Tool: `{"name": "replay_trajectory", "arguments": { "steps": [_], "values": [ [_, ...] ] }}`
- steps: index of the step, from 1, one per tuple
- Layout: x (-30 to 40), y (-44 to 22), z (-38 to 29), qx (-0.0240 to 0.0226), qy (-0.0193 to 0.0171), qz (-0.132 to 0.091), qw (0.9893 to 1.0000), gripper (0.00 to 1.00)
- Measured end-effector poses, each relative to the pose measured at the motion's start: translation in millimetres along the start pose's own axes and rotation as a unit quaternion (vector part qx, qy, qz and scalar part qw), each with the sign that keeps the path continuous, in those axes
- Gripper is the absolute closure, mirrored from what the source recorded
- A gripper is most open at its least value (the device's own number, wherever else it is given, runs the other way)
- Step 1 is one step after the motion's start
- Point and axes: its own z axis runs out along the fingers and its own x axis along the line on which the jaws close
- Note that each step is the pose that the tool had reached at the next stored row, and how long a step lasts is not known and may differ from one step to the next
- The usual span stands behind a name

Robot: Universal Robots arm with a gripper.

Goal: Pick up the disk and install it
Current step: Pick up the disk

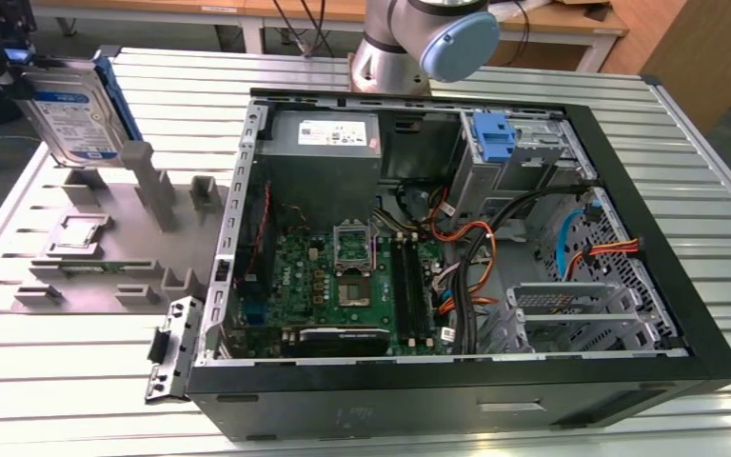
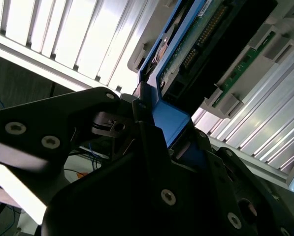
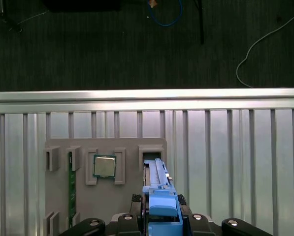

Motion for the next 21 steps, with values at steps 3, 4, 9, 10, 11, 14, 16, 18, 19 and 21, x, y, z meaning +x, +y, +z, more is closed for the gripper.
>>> {"name": "replay_trajectory", "arguments": {
  "steps": [3,4,9,10,11,14,16,18,19,21],
  "values": [
    [-0.1,0.0,-1.3,-0.0001,0.0,0.0,1.0,0.64],
    [-0.1,0.0,-2.1,-0.0001,0.0001,0.0,1.0,0.64],
    [-0.2,0.0,-4.9,0.0,0.0,0.0,1.0,0.64],
    [-0.2,0.0,-5.1,0.0001,0.0,0.0,1.0,0.64],
    [-0.2,0.0,-5.3,0.0001,0.0,0.0,1.0,0.64],
    [-0.2,0.0,-5.9,0.0001,0.0,0.0,1.0,0.64],
    [-0.2,0.0,-7.5,0.0,0.0,0.0,1.0,0.64],
    [-0.3,0.0,-7.7,0.0,0.0,0.0,1.0,0.64],
    [-0.3,0.0,-7.9,0.0,0.0,0.0,1.0,0.64],
    [-0.4,0.0,-12.2,0.0,0.0,0.0,1.0,0.64]
  ]
}}
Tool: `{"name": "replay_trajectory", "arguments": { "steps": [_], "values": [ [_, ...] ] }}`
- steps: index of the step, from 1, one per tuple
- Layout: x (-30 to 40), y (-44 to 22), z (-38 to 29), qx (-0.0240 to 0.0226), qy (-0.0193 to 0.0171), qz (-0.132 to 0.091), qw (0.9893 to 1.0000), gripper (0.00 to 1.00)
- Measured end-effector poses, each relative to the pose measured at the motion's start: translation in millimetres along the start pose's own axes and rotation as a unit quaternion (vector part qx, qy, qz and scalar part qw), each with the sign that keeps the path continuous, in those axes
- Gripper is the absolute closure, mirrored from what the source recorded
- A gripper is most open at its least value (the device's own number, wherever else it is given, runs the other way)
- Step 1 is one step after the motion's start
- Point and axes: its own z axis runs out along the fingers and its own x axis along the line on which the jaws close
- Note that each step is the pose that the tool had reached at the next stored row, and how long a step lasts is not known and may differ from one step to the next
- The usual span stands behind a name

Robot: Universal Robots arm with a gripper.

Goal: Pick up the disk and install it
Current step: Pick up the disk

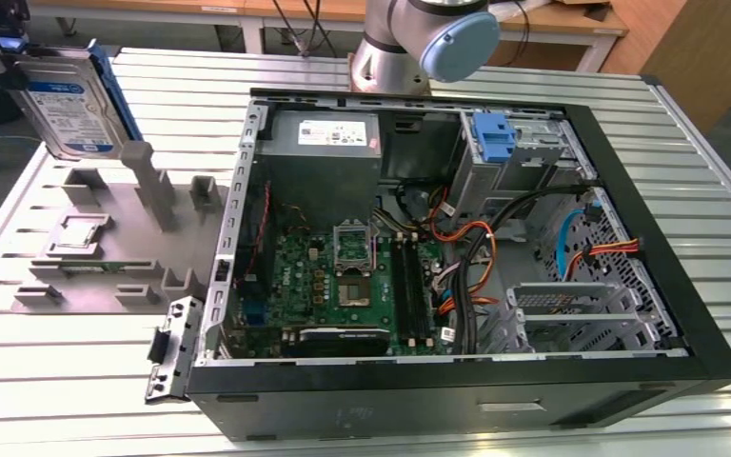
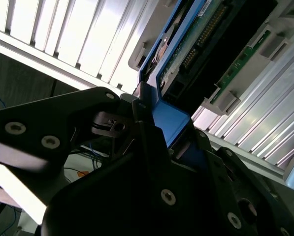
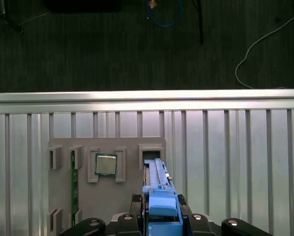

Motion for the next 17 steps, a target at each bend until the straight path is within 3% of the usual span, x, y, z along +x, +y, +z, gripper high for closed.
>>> {"name": "replay_trajectory", "arguments": {
  "steps": [17],
  "values": [
    [-0.2,0.0,-6.7,0.0,0.0,0.0,1.0,0.64]
  ]
}}
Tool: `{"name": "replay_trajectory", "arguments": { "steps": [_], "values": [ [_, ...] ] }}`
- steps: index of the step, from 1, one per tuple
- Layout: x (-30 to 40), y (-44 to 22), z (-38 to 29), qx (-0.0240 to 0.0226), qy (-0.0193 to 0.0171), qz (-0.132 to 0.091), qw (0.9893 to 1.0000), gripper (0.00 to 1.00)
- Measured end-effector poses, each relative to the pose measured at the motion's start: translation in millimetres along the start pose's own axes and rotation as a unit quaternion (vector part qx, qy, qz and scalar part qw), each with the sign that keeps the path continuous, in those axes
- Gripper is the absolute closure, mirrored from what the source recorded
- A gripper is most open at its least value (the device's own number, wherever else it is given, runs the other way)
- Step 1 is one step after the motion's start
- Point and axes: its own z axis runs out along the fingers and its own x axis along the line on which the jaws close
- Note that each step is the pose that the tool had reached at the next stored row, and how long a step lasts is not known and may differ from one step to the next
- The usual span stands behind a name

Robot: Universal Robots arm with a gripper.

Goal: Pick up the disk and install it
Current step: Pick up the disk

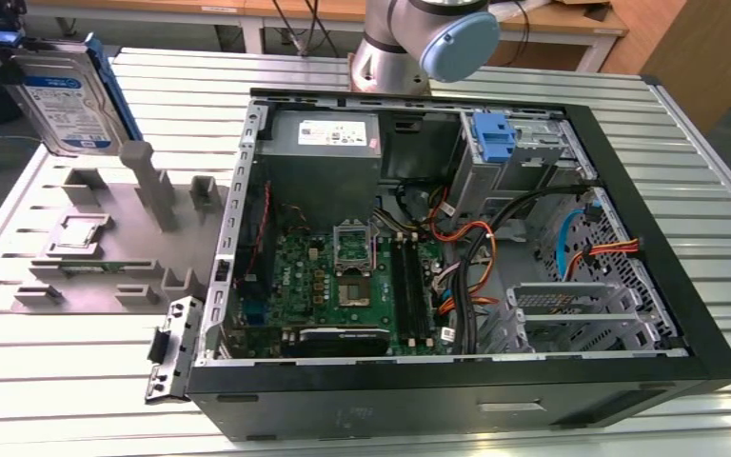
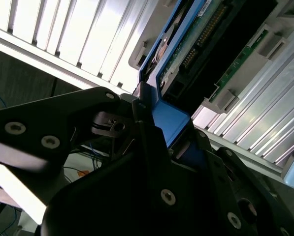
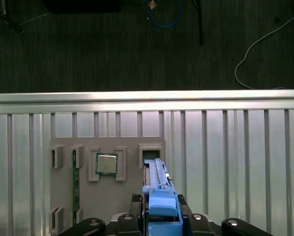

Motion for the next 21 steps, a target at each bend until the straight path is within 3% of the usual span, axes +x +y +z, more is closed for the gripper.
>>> {"name": "replay_trajectory", "arguments": {
  "steps": [21],
  "values": [
    [-0.2,0.0,-7.0,0.0,0.0,0.0,1.0,0.64]
  ]
}}
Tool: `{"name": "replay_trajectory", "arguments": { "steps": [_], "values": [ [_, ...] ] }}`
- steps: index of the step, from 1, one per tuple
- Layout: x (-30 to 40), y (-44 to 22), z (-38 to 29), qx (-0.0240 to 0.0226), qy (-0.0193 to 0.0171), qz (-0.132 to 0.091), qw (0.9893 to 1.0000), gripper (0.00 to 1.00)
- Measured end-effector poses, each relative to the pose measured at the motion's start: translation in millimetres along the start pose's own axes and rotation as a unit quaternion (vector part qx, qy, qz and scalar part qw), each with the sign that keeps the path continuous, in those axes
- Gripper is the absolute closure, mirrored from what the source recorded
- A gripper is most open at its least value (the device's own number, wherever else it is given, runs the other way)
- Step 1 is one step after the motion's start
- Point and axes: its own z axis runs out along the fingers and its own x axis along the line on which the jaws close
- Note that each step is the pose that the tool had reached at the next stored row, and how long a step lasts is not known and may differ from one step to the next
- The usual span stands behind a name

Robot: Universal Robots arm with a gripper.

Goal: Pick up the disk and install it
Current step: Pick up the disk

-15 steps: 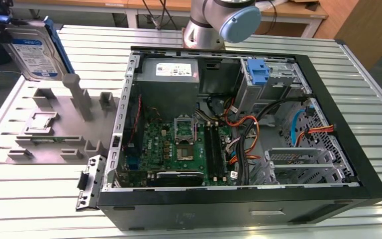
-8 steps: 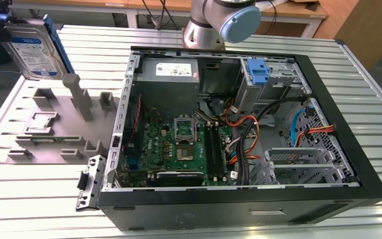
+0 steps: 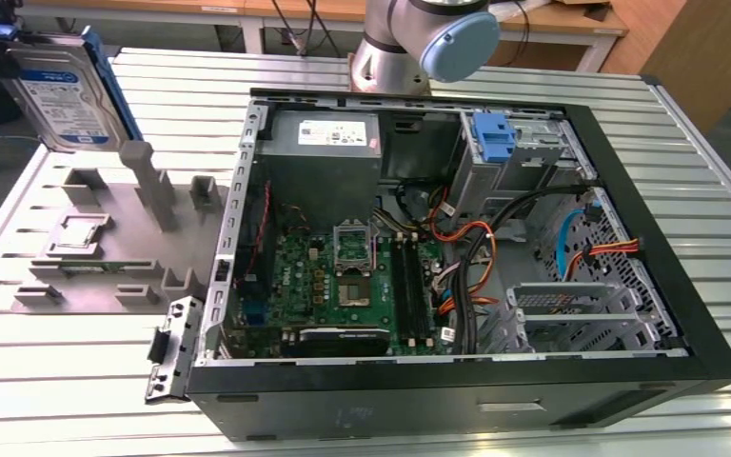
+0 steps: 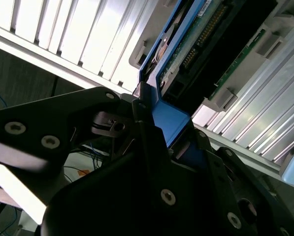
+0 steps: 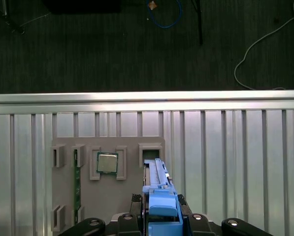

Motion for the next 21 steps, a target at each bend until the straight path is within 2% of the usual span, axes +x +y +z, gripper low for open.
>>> {"name": "replay_trajectory", "arguments": {
  "steps": [21],
  "values": [
    [-0.2,0.0,-6.0,-0.0001,0.0,0.0,1.0,0.64]
  ]
}}
